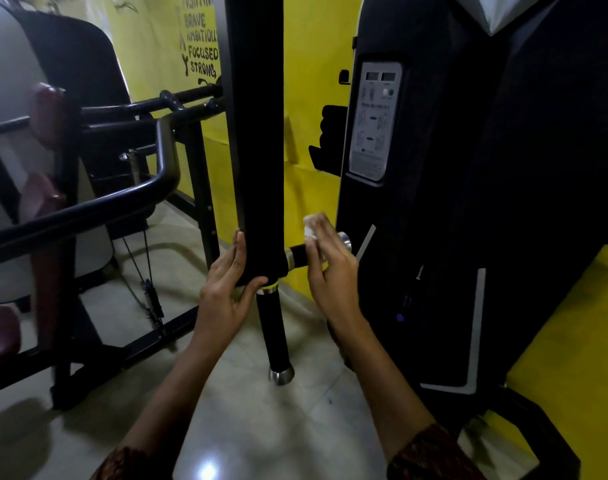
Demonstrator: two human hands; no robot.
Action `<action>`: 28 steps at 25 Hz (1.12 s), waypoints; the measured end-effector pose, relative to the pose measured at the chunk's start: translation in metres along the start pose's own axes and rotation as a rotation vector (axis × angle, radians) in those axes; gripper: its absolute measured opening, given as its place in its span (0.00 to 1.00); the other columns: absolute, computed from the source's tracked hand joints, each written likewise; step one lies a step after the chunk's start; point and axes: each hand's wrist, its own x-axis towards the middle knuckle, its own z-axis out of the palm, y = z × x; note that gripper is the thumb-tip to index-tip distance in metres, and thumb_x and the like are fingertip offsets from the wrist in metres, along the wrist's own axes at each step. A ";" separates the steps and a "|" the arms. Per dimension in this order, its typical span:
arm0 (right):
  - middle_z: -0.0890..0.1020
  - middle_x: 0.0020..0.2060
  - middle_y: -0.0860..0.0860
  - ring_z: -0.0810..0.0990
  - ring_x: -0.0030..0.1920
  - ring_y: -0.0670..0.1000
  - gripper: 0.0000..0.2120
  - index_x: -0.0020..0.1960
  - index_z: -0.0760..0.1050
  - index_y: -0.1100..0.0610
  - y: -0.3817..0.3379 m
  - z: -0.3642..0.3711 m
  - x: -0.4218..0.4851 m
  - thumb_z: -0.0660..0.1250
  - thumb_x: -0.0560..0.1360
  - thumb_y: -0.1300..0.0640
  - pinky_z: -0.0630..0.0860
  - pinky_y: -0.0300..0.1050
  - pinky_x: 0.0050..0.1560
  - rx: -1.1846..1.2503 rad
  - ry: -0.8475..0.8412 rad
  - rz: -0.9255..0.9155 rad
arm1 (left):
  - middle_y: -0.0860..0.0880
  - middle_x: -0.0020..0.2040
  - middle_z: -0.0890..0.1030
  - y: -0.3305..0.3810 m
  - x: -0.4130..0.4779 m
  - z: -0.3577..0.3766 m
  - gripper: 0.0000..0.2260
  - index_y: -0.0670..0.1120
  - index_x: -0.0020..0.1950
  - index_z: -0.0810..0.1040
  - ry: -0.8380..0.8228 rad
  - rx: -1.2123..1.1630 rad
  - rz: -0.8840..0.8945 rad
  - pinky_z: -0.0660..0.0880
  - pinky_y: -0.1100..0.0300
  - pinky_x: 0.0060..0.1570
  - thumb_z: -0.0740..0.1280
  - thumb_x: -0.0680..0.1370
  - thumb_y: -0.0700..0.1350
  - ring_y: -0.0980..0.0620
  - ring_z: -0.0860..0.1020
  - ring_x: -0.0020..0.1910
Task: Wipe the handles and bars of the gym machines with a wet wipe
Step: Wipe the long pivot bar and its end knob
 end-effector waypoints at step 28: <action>0.75 0.62 0.59 0.68 0.68 0.53 0.15 0.62 0.72 0.67 0.029 0.020 -0.168 0.61 0.77 0.66 0.71 0.44 0.64 -0.221 -0.201 -0.329 | 0.49 0.73 0.58 -0.012 0.000 -0.005 0.34 0.58 0.75 0.47 -0.070 -0.038 0.017 0.60 0.66 0.69 0.65 0.76 0.46 0.64 0.59 0.71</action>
